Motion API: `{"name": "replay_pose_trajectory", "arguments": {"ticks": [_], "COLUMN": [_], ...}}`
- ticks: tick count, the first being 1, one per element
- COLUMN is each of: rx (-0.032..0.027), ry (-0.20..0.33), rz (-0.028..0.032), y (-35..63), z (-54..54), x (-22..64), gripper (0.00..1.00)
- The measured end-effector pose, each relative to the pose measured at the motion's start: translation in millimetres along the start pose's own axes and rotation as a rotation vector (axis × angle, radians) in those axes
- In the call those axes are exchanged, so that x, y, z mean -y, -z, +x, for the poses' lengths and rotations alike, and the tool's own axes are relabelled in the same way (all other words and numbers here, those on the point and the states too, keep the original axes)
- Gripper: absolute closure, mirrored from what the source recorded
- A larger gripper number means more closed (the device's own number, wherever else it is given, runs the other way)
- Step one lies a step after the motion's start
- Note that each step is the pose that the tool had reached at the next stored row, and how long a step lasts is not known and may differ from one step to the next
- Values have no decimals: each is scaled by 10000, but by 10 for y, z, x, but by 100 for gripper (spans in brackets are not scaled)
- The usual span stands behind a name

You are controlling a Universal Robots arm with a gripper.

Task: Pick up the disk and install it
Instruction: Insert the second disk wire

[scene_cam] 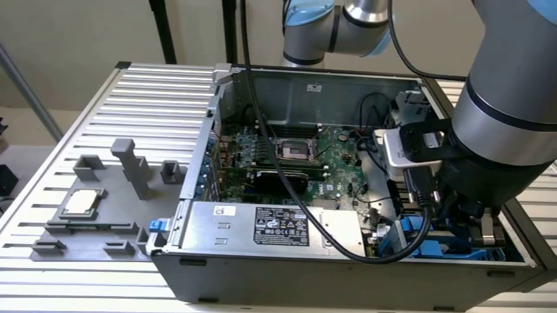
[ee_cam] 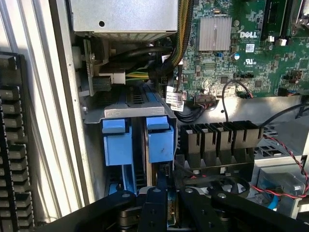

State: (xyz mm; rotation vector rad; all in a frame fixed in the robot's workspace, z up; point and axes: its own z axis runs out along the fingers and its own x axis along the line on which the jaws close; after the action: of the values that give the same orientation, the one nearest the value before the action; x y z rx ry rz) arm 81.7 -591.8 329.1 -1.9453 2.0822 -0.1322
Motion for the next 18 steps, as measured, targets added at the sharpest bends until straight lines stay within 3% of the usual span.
{"name": "replay_pose_trajectory", "arguments": {"ticks": [3,4,8,14,17,18], "rx": [12,10,7,10,10,10], "ry": [1,1,2,1,1,1], "rz": [0,0,-1,-1,-10,-14], "y": [0,14,106,191,215,216], "z": [0,-3,-15,-18,-23,-24], "x": [0,4,11,-91,-91,-91], "gripper": [82,75,75,75,89,89]}}
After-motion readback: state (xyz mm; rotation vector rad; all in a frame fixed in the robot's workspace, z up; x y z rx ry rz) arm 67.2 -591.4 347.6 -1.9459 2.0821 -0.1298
